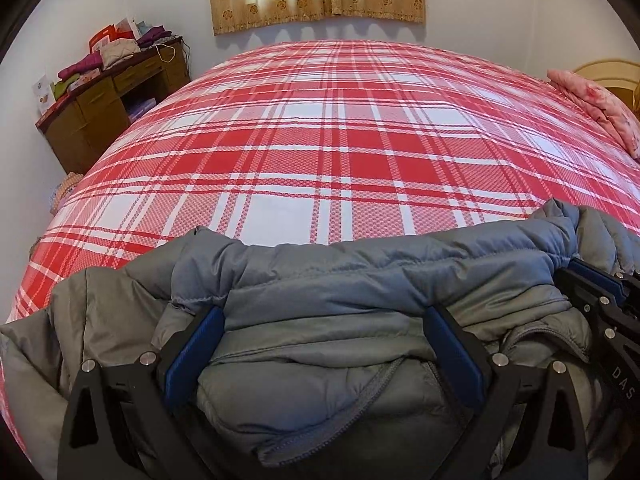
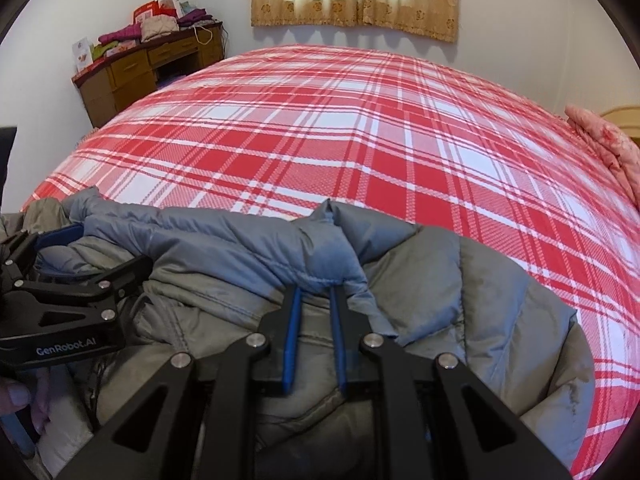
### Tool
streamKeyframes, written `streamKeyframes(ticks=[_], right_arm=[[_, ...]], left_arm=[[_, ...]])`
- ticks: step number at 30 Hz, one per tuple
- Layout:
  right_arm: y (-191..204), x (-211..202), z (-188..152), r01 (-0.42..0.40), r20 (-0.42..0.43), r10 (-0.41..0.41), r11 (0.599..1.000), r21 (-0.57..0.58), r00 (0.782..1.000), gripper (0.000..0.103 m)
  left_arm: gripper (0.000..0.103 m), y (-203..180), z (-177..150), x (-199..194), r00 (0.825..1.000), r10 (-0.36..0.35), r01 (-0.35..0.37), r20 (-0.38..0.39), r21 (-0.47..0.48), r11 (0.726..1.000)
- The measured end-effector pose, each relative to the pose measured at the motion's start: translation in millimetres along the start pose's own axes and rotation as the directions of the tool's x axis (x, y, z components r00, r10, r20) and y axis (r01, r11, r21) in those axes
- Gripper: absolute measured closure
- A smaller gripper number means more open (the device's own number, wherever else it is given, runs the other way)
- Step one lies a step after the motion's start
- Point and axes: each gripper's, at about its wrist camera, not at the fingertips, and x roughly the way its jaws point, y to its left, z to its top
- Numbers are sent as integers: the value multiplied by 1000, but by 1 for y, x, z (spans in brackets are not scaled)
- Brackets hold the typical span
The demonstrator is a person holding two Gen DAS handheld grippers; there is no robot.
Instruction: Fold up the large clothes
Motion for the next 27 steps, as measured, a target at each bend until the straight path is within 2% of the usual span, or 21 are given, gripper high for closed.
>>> streamKeyframes(ticks=[18, 21, 22, 24, 25, 26, 27], right_arm=[[3, 2, 0, 8, -6, -8, 1000, -10, 1000, 86], [2, -3, 3, 3, -19, -4, 999, -51, 1000, 85], [0, -9, 3, 2, -25, -3, 998, -61, 1000, 78], [-10, -37, -3, 0, -1, 0, 998, -56, 1000, 57], [-14, -50, -8, -1, 16, 2, 998, -56, 1000, 41], [-20, -67, -17, -5, 32, 7, 998, -58, 999, 36], [-25, -81, -27, -14, 37, 16, 998, -61, 999, 36]], left_arm=[[1, -5, 3, 3, 1000, 26, -26, 0, 22, 999], [1, -1, 11, 1, 999, 3, -2, -35, 40, 999], [1, 3, 15, -7, 999, 10, -8, -39, 44, 999], [1, 18, 15, -38, 1000, -1, 0, 18, 9, 1000], [1, 27, 11, -55, 999, -3, 3, 40, -4, 1000], [1, 37, 4, -72, 998, -17, 18, 53, -18, 1000], [1, 46, -4, -87, 997, -35, 37, 62, -28, 999]])
